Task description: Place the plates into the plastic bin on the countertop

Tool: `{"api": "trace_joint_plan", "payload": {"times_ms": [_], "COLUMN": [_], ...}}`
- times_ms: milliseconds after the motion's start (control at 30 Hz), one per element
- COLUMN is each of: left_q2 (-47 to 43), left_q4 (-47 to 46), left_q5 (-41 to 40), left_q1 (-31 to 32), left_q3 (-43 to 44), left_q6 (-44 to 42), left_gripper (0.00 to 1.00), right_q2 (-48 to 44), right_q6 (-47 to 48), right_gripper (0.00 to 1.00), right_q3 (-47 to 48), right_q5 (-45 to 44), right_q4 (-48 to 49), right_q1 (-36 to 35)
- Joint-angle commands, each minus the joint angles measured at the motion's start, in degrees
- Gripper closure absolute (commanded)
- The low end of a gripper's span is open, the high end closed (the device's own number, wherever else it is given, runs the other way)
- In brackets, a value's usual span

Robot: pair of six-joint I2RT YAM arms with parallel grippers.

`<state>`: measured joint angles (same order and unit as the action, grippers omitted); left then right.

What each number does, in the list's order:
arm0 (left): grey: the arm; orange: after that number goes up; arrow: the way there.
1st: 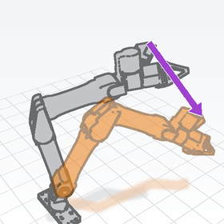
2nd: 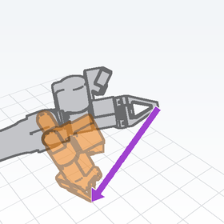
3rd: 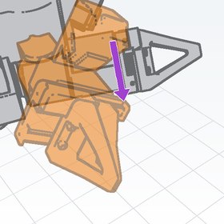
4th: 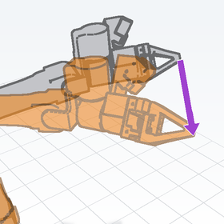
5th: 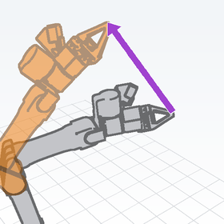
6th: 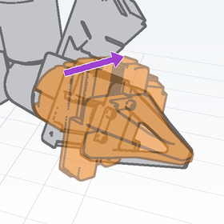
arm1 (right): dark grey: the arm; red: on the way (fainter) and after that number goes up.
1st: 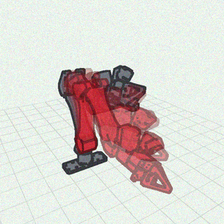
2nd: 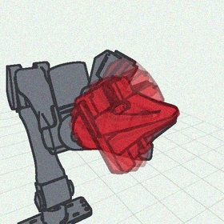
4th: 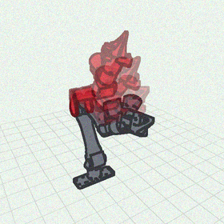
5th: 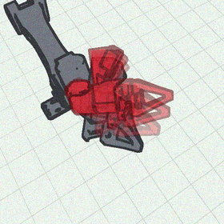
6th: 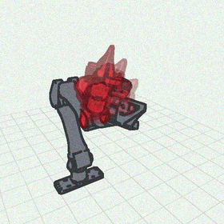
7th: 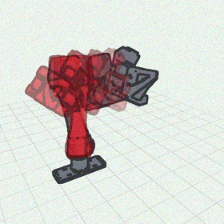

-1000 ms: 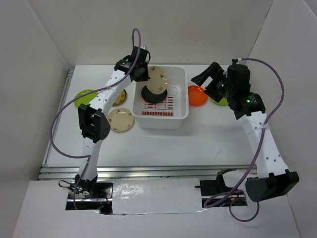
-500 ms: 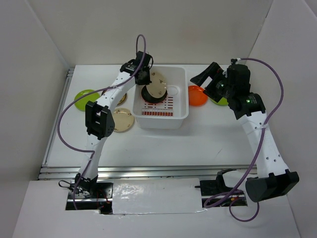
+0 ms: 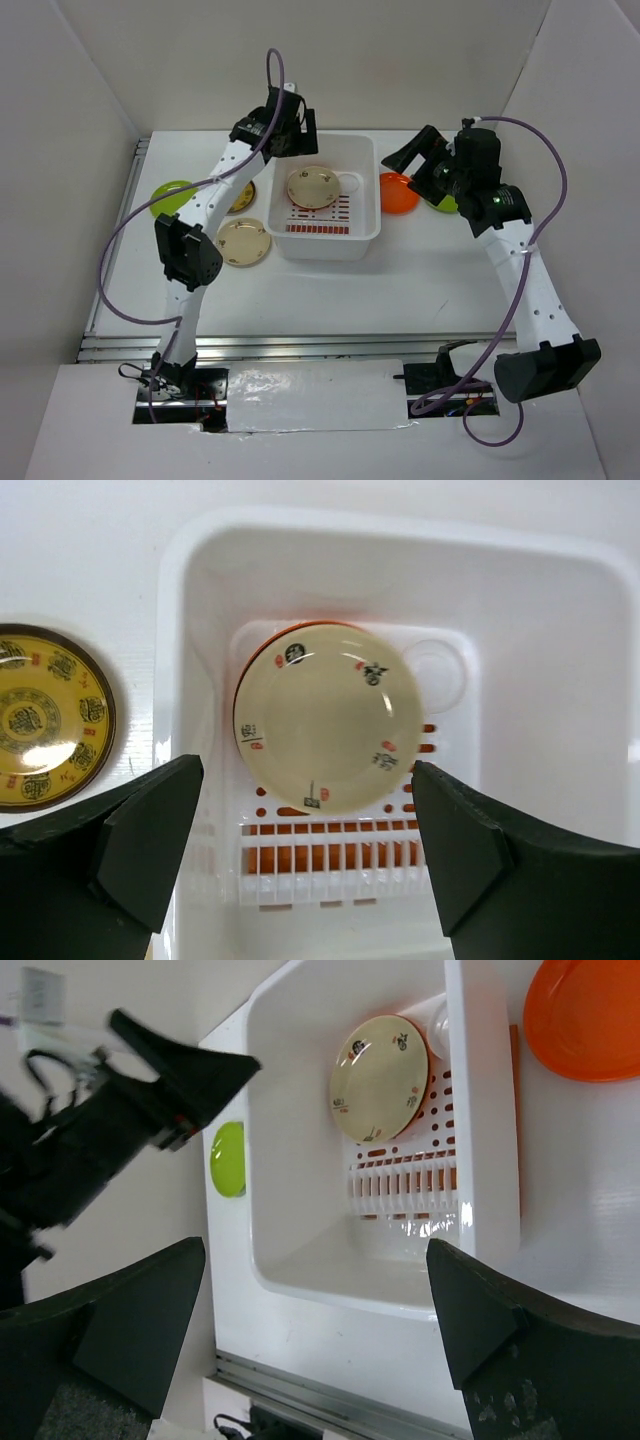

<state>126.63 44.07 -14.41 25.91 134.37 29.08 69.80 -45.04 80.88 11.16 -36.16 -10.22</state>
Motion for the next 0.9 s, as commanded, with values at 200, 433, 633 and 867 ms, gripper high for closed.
{"api": "trace_joint_plan", "payload": {"times_ms": [200, 433, 633, 867], "left_q2": [-17.80, -37.82, -47.25, -53.50], "left_q4": [6.54, 8.23, 7.08, 9.09], "left_q5": [-8.87, -3.17, 3.07, 6.06], "left_q1": [-1.20, -13.42, -22.12, -28.89], "left_q3": [-0.23, -24.71, -38.64, -43.49], "left_q6": [7.38, 9.69, 8.01, 5.64], "left_gripper": [0.01, 0.01, 0.01, 0.01], "right_q2": [3.23, 16.92, 31.26, 44.45], "right_q6": [-2.51, -5.33, -9.54, -11.30], "right_gripper": [0.00, 0.00, 0.05, 0.12], "right_q3": [-17.93, -23.05, -17.17, -3.11], "right_q5": [-3.00, -0.87, -3.51, -5.19], "right_q4": [17.13, 30.87, 31.33, 21.49], "right_q1": [9.06, 15.14, 15.23, 14.09]}}
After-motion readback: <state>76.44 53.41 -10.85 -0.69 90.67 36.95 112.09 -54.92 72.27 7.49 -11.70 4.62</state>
